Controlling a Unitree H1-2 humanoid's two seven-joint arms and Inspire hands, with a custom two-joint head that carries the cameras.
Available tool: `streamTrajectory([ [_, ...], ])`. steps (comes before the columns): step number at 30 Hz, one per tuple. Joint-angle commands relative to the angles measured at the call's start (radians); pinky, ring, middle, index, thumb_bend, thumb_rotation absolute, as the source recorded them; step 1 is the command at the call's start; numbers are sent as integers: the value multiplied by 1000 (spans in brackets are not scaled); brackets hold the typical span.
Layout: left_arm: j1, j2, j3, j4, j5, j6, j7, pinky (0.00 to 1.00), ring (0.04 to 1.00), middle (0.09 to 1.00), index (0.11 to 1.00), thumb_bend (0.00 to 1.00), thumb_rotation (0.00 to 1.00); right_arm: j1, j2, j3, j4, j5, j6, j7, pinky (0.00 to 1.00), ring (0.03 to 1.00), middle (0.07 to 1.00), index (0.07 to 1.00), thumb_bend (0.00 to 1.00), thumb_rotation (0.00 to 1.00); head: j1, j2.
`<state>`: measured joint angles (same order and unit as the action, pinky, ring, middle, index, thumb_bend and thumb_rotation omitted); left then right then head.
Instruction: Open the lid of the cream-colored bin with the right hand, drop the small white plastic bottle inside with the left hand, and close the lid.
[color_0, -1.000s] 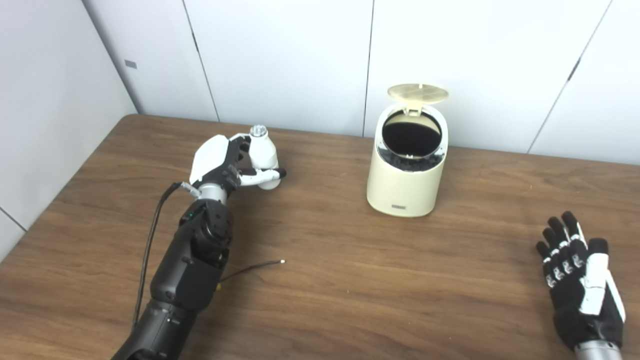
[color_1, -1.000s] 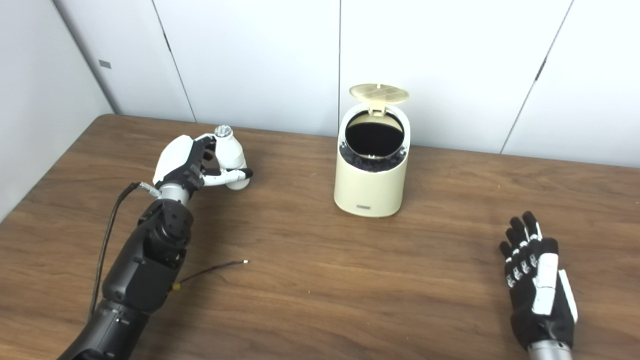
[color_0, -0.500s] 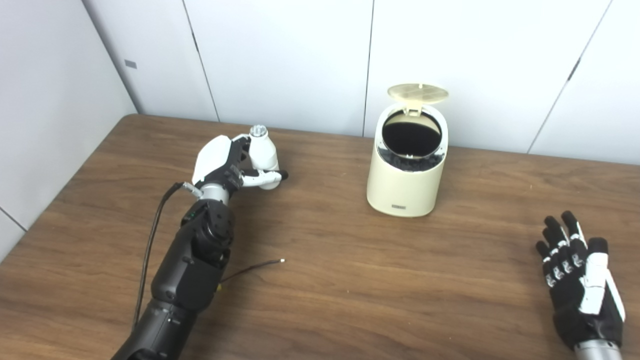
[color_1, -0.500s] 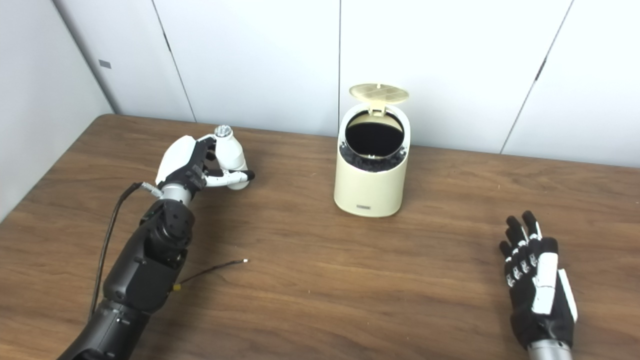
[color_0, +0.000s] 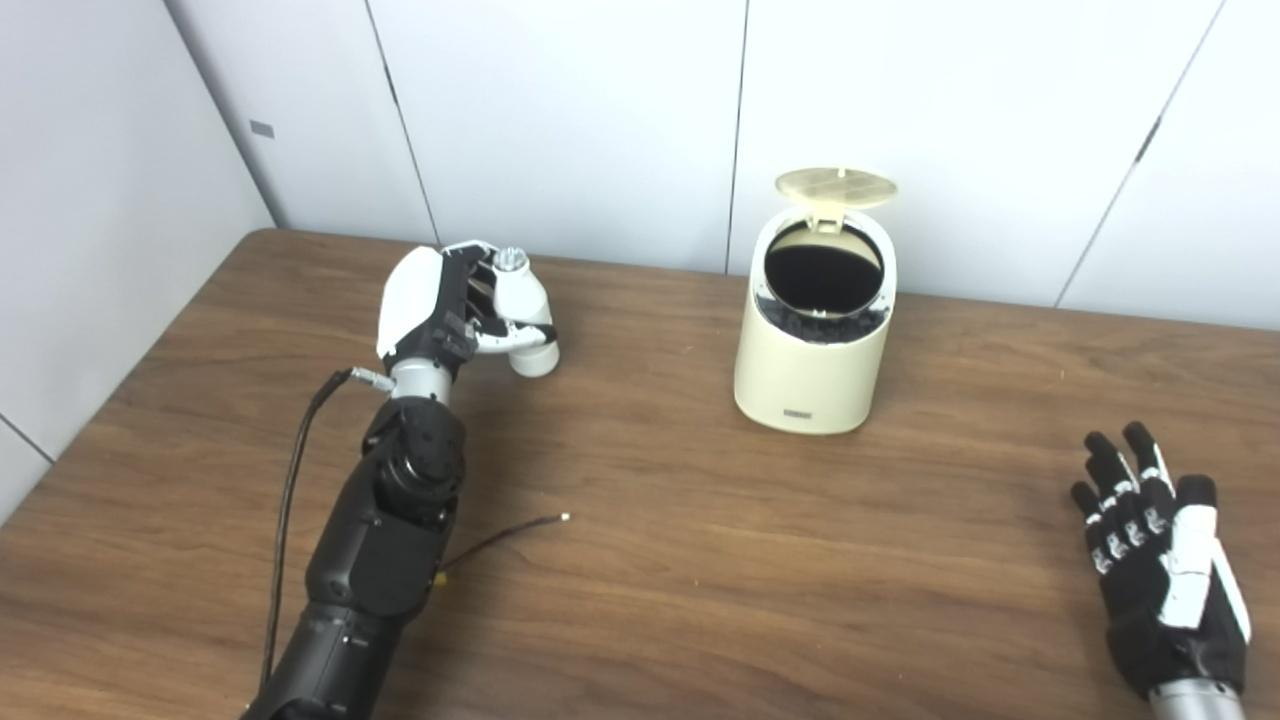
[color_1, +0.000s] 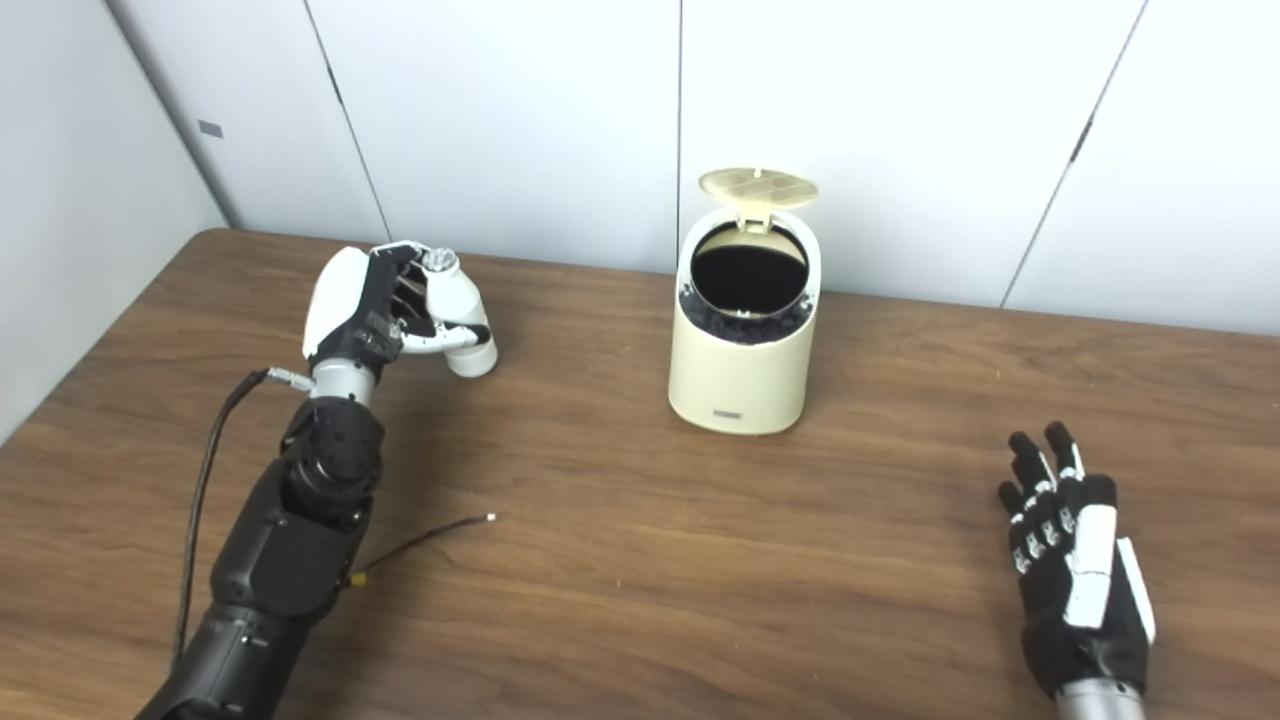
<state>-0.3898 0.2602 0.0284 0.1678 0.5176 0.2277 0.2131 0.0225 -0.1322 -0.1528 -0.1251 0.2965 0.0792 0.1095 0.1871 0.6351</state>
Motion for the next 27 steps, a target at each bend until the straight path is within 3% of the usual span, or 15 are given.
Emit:
streamTrajectory([
  [1,-44,12,7,-19,10,-39,48,407,453,496,454,481,0,-15,-16,-6,-10,18,-7,19,999,1000,951,1000,610,1000,2,1],
  [15,-30,17,-16,-46,49,-28,76,383,437,495,452,478,0,-15,-23,-15,4,42,-10,27,995,1000,953,1000,640,1000,-3,5],
  [22,-12,-2,-57,-199,69,-84,76,315,421,505,444,472,0,-10,-15,-7,0,35,-12,25,997,1000,956,1000,613,1000,-50,3],
  [27,-26,-14,-103,-325,106,-121,51,339,439,509,459,475,0,-8,-6,2,11,22,-21,23,990,1000,956,1000,616,1000,-83,-4],
])
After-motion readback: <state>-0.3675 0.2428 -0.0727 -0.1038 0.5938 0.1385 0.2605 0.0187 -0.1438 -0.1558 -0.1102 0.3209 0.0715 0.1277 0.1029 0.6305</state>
